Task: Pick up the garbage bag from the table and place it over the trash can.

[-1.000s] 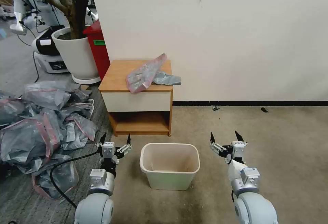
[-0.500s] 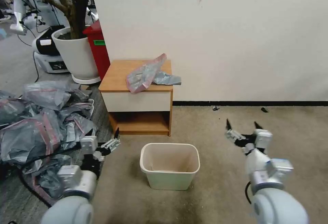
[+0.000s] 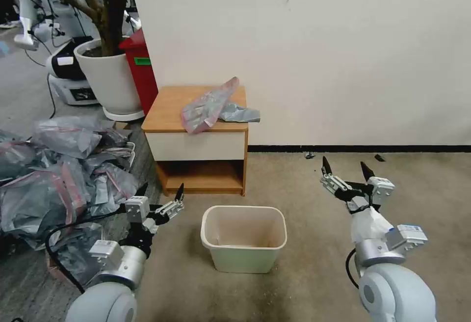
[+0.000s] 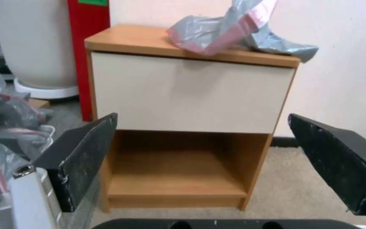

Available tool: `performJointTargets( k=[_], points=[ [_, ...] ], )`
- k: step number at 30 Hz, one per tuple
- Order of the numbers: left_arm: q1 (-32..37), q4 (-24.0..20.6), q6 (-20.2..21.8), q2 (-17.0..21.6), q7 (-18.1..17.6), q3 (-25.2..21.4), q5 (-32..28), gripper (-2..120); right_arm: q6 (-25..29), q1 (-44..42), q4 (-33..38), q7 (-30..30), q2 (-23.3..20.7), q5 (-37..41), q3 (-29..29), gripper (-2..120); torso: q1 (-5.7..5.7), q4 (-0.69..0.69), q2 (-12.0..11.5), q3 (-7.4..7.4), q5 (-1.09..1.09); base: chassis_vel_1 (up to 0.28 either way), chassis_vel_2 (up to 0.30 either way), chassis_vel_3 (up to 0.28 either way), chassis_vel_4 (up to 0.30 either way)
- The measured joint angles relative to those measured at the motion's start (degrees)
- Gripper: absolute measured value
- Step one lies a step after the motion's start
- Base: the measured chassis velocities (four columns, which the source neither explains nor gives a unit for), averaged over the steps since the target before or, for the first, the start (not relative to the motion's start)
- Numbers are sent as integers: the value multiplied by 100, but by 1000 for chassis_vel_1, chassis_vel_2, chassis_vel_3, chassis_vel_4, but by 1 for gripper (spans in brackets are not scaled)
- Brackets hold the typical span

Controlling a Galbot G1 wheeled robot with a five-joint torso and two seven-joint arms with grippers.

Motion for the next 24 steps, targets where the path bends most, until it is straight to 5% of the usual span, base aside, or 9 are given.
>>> performJointTargets(
  k=[9,18,24],
  points=[
    [-3,219,-229,-107,-15,-7,29,100,-135,1023,-653,924,-320,1834,-786,100,0,1,0,1,0,0,0,0,0],
    [-3,341,-381,-212,-19,-139,44,100,-310,2274,-1361,1831,-356,5191,-1435,100,0,1,0,1,0,0,0,0,0],
    [13,413,-478,-319,-15,-150,158,100,-229,3200,-2085,1966,-185,6284,-1674,100,0,0,0,1,-1,0,0,0,0]
  ],
)
